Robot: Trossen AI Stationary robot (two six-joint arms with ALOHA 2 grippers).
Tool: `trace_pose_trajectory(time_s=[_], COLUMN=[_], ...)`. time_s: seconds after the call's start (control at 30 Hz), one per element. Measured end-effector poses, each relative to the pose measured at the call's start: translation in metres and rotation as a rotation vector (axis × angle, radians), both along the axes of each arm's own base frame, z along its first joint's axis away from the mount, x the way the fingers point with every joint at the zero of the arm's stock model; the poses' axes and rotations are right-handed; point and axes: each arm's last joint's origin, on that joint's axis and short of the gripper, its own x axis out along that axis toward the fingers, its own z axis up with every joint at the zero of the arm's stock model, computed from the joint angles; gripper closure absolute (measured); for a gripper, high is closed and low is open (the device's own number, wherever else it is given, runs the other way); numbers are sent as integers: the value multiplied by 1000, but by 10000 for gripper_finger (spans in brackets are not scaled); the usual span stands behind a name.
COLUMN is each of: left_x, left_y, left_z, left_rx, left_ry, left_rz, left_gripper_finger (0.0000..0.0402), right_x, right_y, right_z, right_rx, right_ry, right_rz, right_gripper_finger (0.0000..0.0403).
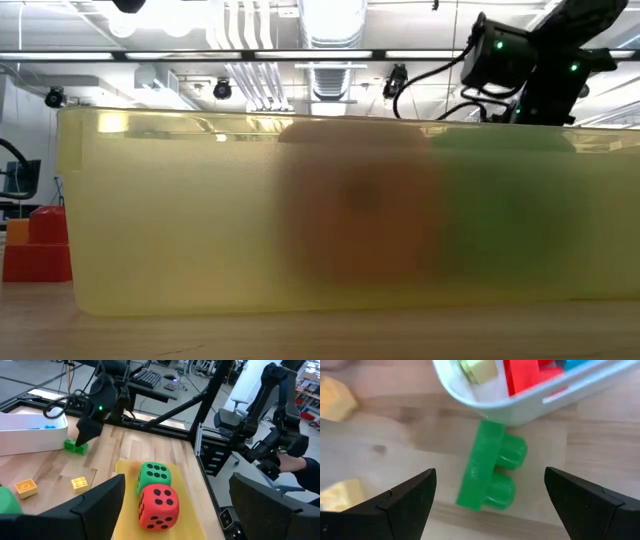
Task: Pick & Place Toys
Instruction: Put the green game piece into the white bin
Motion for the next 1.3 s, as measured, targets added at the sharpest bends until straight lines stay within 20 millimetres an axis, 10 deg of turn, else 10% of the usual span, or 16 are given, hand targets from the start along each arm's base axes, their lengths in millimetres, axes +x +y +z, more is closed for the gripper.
trace_pose_trajectory(time_s=[0.37,0.77,1.3], left_x=[0,0,0], left_y=[0,0,0], left_z=[0,-1,-1], left_rx=[-1,-9,-9], left_ry=[0,7,8], left_rz=[0,-1,-4], left_gripper_finger=[57,57,57], right_x=[19,31,43], right_y=[-8,-10,21], right_z=[-21,-27,-6], right_rx=[21,26,65], right_ry=[132,202,130], right_rz=[5,-3,205], right_gripper_finger=[46,242,242])
